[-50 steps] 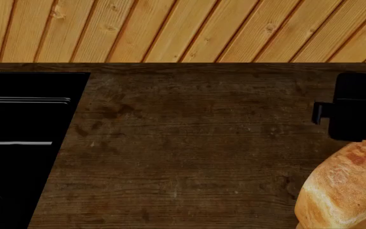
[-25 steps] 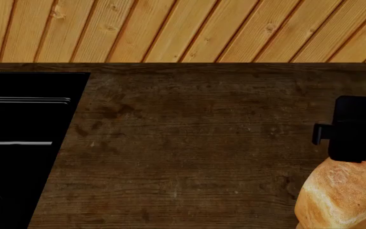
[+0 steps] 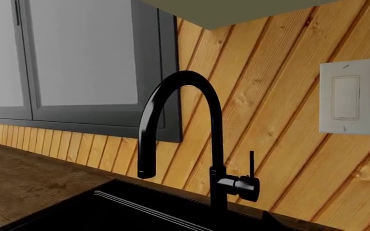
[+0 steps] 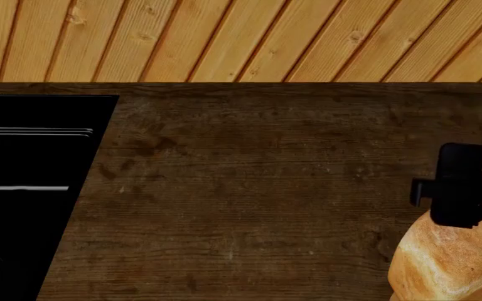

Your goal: Pick up the wedge of cheese and place it on the slice of bread to prepare a simple cheese on bread dish.

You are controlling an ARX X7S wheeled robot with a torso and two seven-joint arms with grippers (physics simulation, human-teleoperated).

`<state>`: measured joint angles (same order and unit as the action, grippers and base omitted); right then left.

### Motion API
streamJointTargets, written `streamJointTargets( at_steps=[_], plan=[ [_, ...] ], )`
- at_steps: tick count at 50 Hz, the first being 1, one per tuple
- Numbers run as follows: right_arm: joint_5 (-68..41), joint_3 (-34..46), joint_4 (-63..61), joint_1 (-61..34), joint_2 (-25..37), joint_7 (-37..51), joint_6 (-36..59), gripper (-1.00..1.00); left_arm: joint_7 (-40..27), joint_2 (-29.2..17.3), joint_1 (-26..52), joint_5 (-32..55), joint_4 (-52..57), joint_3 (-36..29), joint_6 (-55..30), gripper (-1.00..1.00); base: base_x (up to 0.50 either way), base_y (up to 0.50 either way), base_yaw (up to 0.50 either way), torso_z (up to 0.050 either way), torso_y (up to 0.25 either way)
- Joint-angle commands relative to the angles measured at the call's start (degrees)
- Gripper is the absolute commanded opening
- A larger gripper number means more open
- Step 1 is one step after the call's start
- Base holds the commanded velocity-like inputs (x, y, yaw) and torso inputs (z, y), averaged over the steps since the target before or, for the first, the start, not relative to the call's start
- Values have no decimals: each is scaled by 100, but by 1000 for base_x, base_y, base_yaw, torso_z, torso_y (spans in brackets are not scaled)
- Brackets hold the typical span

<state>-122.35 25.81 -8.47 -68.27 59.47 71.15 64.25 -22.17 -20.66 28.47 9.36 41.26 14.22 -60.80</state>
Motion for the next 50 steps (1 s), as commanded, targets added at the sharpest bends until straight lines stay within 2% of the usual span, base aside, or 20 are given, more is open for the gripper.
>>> streamJointTargets(
  at_steps=[1,16,17,24,30,37,43,50],
  plan=[
    [185,-19,-39,141,24,-163,23,-100,-16,-7,-4,10,-8,-4,14,100,0,0,0,0,0],
    [140,-142,-260,478,153,-297,-201,-100,-43,3,-26,20,-11,9,58,100,0,0,0,0,0],
    [70,-131,-245,459,157,-231,-231,100,-40,-2,-26,22,-19,2,57,100,0,0,0,0,0],
    [75,-119,-258,313,164,-188,-190,100,-45,-10,-37,30,-22,5,68,100,0,0,0,0,0],
    [-170,-62,-260,-212,197,76,-32,100,-47,-15,-46,39,-19,11,81,100,0,0,0,0,0],
    [-786,216,-137,-1397,51,643,279,100,-61,-15,-45,52,22,21,62,100,0,0,0,0,0],
    [-1225,381,-152,-2057,-6,975,343,100,-65,-23,-27,65,27,4,34,100,0,0,0,0,0],
    [-1844,758,-53,-3433,-166,1561,527,100,-70,-30,-27,75,16,3,32,100,0,0,0,0,0]
  ],
)
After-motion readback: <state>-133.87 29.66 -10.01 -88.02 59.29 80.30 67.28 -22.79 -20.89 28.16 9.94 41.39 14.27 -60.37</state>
